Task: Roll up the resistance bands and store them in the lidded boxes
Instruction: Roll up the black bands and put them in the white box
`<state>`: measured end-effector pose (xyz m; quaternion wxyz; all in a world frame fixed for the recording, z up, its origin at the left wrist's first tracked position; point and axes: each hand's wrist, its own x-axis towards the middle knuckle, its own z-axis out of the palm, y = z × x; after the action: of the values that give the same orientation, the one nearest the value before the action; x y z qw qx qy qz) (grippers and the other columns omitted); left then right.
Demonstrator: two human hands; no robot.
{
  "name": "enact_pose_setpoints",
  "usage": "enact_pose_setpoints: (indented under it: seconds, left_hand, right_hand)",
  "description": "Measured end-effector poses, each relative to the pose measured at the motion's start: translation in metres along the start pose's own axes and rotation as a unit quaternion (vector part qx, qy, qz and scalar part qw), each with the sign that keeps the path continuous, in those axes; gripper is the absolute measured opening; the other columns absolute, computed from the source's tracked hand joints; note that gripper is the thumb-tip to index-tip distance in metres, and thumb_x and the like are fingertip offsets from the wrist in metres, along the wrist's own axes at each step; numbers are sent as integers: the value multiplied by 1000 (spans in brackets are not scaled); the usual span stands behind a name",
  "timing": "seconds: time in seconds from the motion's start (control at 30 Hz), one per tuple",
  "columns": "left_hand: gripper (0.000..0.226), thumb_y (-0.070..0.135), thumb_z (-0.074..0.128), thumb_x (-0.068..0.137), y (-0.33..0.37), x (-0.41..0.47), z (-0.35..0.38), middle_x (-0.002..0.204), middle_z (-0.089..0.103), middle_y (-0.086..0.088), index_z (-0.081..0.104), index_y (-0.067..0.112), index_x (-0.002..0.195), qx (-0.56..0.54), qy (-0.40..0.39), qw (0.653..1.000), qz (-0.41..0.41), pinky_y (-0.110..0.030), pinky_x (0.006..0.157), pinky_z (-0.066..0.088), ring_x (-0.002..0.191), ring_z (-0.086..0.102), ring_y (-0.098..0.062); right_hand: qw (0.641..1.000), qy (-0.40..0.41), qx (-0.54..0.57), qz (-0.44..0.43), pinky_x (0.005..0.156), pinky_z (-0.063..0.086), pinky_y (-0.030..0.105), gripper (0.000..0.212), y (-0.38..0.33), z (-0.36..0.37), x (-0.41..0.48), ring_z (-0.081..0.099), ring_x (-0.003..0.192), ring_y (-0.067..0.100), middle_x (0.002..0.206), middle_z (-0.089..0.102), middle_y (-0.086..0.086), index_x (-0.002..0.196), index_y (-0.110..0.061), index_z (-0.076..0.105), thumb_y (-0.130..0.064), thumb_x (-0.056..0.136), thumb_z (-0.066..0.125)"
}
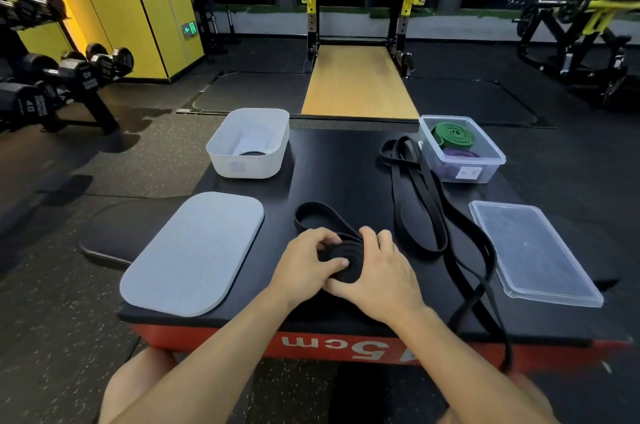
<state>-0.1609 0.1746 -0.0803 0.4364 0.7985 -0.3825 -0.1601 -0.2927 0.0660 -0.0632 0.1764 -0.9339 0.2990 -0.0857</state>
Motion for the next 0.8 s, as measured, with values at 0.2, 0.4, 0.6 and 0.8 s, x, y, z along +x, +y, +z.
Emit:
enact_pose_setpoints:
  seconds: [0.2, 0.4, 0.6, 0.8]
  left_hand:
    - [27, 26, 84, 87, -8, 1, -1, 110, 71, 19, 72, 33, 110, -52, -5, 999, 5, -14, 91, 50, 105, 62, 9]
    - [33, 29, 88, 82, -4, 9, -8, 112, 65, 16, 70, 30, 109, -39, -22, 999, 15, -26, 92, 56, 102, 66, -1]
    - [37, 13, 64, 96, -3, 37, -22, 135, 54, 16, 68, 29, 130, 178, -15, 972, 154, -36, 111, 42, 130, 44, -11]
    - [52, 13, 44, 108, -6, 57, -24, 159, 42, 19, 44, 37, 154, 351, -162, 909, 153, -54, 128, -1, 160, 11, -15]
  right_hand:
    - [987, -159, 23, -33, 106, 46, 38, 136, 17, -22, 8, 41, 135, 18, 148, 19, -13, 164, -30, 9, -88, 57, 70]
    - [978, -184, 48, -85, 106, 46, 36, 129, 25, -34, 19, 45, 135, 11, 160, 22, -27, 162, -41, 4, -66, 62, 82]
    - [978, -173, 93, -67, 114, 40, 38, 133, 28, -29, 14, 38, 141, 7, 156, 25, -33, 160, -44, -2, -63, 61, 85]
    - [981, -160, 91, -60, 118, 36, 39, 130, 27, -28, 12, 31, 147, 6, 160, 23, -30, 162, -38, 2, -59, 64, 86]
